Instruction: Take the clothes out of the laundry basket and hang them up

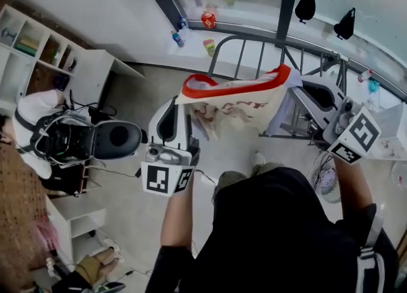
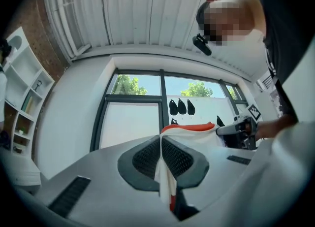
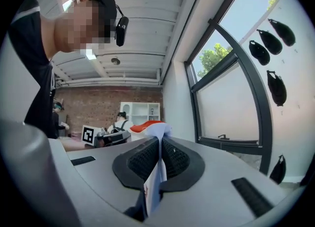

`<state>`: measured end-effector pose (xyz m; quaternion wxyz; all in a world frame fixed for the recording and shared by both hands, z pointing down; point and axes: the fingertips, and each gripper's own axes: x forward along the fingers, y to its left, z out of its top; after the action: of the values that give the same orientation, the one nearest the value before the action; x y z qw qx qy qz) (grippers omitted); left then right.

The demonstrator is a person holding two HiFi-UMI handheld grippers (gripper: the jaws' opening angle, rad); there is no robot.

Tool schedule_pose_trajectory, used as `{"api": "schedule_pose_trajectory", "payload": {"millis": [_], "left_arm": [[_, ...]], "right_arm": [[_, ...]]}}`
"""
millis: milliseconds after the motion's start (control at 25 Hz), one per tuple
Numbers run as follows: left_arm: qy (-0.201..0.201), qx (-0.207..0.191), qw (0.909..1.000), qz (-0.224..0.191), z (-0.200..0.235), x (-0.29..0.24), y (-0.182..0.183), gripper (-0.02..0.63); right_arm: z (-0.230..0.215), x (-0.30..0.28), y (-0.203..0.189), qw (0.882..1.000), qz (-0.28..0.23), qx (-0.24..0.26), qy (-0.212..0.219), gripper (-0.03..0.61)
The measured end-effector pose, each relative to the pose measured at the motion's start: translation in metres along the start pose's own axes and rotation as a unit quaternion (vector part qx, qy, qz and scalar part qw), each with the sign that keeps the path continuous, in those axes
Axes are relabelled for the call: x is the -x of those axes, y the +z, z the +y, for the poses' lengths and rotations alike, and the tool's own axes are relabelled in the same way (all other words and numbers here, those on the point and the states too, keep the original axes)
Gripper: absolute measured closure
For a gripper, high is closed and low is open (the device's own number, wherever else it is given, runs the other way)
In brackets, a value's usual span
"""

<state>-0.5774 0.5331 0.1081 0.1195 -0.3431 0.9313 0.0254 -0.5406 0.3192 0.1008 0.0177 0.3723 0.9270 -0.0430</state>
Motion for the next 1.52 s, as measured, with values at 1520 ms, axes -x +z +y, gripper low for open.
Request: {"api": "schedule_pose_trajectory", "payload": {"millis": [1520], "left_arm": [[-0.24, -0.096, 0.9067, 0.333, 0.044, -0.312, -0.4, 0.601]], "right_arm": [[-0.34, -0.068, -0.285, 0.906, 0.246, -0.181, -0.295, 0.568]]}}
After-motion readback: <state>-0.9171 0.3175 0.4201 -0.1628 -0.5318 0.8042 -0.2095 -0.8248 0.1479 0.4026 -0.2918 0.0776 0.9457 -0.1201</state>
